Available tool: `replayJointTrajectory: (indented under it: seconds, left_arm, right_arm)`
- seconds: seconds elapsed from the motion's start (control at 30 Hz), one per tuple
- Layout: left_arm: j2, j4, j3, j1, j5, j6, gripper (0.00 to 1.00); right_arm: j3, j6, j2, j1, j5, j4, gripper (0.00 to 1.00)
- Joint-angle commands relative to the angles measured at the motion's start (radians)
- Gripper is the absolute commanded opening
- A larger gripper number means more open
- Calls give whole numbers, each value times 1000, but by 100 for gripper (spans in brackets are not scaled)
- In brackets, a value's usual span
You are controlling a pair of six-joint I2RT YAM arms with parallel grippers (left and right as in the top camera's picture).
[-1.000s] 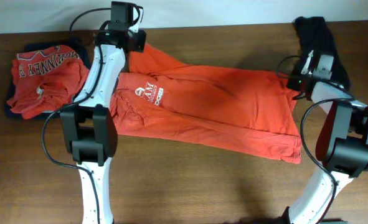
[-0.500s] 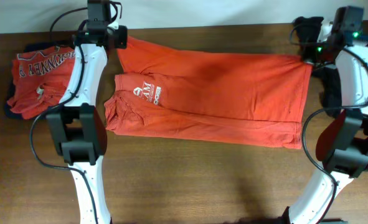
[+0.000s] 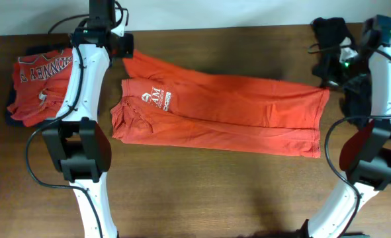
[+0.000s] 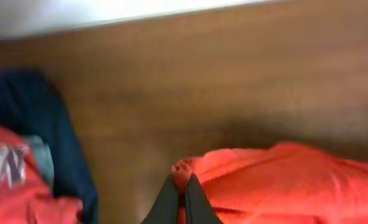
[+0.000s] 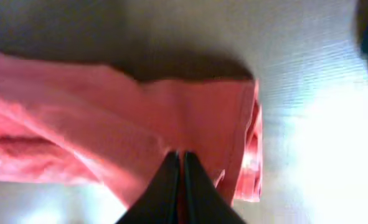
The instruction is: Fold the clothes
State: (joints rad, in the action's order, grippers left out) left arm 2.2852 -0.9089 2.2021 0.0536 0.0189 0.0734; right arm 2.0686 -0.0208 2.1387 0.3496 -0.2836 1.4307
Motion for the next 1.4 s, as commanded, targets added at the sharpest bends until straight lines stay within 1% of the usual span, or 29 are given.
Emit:
replayJointTrajectory:
  seconds: [0.0, 0.23, 0.3, 0.43, 0.6, 0.7, 0.83, 1.23, 1.37]
  left_arm:
    - [-55, -64, 13, -6, -5, -37, 1]
    - [-57, -245, 13, -8, 18, -36, 1]
    - [-57, -278, 13, -14, 61, -36, 1]
    - [-57, -320, 13, -45, 76, -48, 1]
    - [-62, -291, 13, -97, 63, -63, 1]
    - [-74, -289, 13, -117, 11, -62, 1]
    - [-79, -297, 13, -119, -8, -61, 1]
    - [-79, -391, 2, -84, -8, -58, 1]
    - [-79, -384, -46, -79, -8, -59, 1]
  right_arm:
    - [12, 52, -12, 28, -46, 59, 4]
    - [9, 86, -14, 63, -46, 122, 4]
    - [0, 96, -14, 65, -17, 142, 4]
    - [-21, 96, -14, 71, 37, 147, 4]
    - [-40, 96, -10, 123, 29, 136, 4]
    - [-40, 100, -10, 161, 22, 142, 4]
    - [-52, 145, -10, 200, -20, 163, 4]
    - [-187, 156, -9, 201, -20, 124, 4]
    - [-212, 156, -9, 201, -24, 106, 4]
